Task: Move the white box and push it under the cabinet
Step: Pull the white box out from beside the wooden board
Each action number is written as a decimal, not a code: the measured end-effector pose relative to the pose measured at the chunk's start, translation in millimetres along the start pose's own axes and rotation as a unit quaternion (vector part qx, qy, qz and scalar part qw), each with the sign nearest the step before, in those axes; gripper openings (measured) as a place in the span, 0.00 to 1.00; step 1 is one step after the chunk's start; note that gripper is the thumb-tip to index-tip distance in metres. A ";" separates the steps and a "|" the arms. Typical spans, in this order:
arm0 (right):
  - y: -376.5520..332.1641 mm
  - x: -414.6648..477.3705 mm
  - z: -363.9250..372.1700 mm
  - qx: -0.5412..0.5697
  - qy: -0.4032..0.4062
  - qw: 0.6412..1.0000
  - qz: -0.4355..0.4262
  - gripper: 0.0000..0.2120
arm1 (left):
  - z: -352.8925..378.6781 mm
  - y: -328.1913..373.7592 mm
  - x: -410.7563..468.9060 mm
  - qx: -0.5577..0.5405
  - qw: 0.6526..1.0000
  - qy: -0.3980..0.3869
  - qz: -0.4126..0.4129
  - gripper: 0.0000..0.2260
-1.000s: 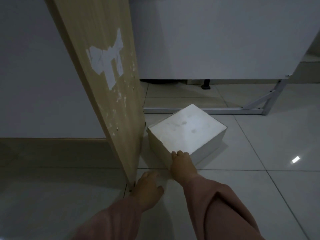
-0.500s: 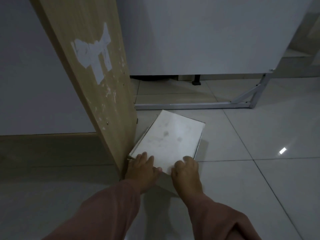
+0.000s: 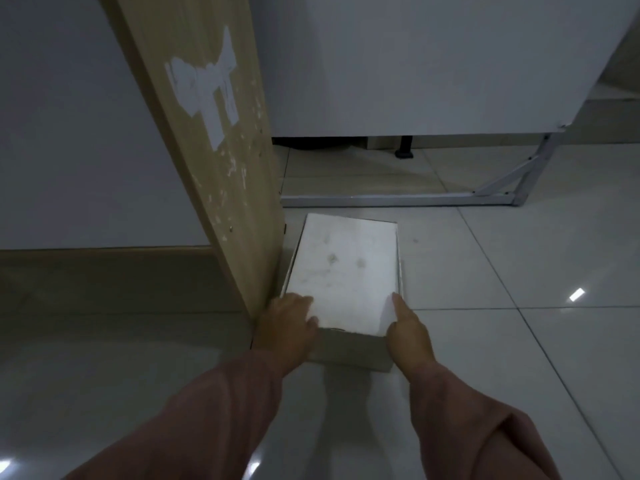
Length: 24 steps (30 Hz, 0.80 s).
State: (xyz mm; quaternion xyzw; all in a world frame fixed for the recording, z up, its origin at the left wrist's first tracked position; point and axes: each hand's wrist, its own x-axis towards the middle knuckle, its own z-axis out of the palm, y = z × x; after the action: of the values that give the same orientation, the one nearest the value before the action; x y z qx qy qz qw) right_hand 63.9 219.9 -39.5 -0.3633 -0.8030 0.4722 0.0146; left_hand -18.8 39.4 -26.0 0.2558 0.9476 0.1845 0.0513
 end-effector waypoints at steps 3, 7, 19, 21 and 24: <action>1.4 -0.9 9.1 0.053 0.044 0.996 0.049 0.36 | -3.4 -9.4 4.6 -0.137 0.980 0.015 -0.141 0.25; 3.9 0.8 13.8 0.137 0.062 0.984 0.099 0.18 | -2.0 -15.7 5.3 -0.367 0.899 -0.054 -0.232 0.16; 4.5 -12.9 4.1 0.068 0.010 0.995 0.073 0.18 | -5.1 -10.8 -33.0 -0.366 0.894 -0.059 -0.250 0.16; 11.2 -24.7 4.5 0.066 0.007 0.995 0.077 0.18 | -5.5 -11.5 -49.1 -0.371 0.894 -0.061 -0.244 0.16; 23.0 -50.3 7.6 0.064 -0.005 0.995 0.079 0.19 | -6.6 -15.8 -75.7 -0.379 0.890 -0.067 -0.243 0.19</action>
State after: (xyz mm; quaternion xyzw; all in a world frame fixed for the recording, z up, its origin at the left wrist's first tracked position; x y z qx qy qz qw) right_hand 111.2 190.9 -45.3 -0.4217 -0.7399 0.5241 -0.0039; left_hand 38.0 -13.5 -25.6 -0.0092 0.8325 0.4940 0.2508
